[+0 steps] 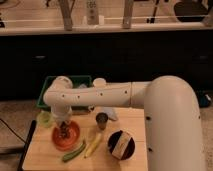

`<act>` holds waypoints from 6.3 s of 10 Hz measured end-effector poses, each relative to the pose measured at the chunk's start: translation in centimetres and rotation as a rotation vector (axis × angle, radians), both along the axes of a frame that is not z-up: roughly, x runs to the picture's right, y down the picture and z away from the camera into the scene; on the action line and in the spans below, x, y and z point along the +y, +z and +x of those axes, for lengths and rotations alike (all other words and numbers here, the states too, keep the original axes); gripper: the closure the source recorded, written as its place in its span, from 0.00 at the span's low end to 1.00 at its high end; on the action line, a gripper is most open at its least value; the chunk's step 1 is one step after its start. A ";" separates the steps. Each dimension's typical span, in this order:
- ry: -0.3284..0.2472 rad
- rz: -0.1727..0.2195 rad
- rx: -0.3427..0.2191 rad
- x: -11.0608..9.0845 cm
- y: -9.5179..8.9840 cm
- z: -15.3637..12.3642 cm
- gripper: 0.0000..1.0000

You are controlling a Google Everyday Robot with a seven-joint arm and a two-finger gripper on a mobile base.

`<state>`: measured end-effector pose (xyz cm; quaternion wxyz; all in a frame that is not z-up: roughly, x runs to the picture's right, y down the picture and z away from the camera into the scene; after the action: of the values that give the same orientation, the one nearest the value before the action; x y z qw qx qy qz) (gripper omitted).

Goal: Place grapes in red bowl

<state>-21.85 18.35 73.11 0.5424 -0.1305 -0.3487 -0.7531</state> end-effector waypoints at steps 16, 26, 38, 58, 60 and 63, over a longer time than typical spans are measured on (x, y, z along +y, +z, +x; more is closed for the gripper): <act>-0.008 -0.012 -0.020 -0.2 0.4 -0.1 0.20; -0.003 -0.011 -0.033 -0.4 0.5 0.0 0.20; -0.002 -0.011 -0.033 -0.4 0.5 0.0 0.20; -0.003 -0.012 -0.033 -0.4 0.5 0.0 0.20; -0.003 -0.012 -0.033 -0.4 0.5 0.0 0.20; -0.003 -0.012 -0.033 -0.4 0.5 0.0 0.20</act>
<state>-21.84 17.98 73.60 0.5347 -0.1217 -0.3619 -0.7539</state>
